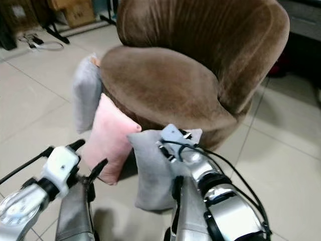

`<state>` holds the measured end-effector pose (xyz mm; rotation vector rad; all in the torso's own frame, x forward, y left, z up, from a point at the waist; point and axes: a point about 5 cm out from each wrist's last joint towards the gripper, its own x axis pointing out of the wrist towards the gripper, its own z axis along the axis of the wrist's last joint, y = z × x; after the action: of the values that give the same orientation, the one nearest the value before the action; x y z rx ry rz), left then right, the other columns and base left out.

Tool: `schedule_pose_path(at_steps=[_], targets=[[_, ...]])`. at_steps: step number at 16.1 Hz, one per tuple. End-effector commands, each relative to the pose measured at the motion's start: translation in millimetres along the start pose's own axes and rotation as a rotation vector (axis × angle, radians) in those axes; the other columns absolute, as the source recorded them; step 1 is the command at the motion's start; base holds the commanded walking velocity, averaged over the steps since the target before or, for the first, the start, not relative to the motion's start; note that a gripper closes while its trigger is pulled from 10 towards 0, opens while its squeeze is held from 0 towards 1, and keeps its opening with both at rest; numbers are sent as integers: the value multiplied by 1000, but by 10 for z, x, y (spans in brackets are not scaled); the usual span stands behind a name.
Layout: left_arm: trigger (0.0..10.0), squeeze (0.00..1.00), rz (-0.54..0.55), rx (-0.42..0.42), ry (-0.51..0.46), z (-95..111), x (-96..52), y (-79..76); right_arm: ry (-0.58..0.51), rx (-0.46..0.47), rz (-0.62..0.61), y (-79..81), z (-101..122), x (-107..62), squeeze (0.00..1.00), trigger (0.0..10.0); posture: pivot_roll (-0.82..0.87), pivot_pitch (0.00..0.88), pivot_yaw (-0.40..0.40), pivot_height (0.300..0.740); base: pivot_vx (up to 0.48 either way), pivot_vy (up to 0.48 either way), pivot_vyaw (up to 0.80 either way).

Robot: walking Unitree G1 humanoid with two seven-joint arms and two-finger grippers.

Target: Move the pillow to the sofa from floor

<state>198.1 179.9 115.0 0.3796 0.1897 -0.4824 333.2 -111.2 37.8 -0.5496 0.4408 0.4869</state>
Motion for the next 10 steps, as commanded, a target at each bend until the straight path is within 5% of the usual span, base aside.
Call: schedule_pose_path(at_steps=[1, 6, 10], targets=[[10000, 0, -1, 2, -8, 71, -64, 4, -5, 0, -16, -15, 20, 8, 0, 10000, 21, 134, -77, 460, 0, 0, 0], [10000, 0, 11, 18, 43, 164, -370, -7, -79, 107, -131, 18, 251, 68, 0, 10000, 80, 254, -63, 460, 0, 0, 0], [10000, 0, 21, 13, 76, 230, -555, -24, -68, 136, -283, -18, 351, 87, 0, 10000, 90, 263, -54, 460, 0, 0, 0]])
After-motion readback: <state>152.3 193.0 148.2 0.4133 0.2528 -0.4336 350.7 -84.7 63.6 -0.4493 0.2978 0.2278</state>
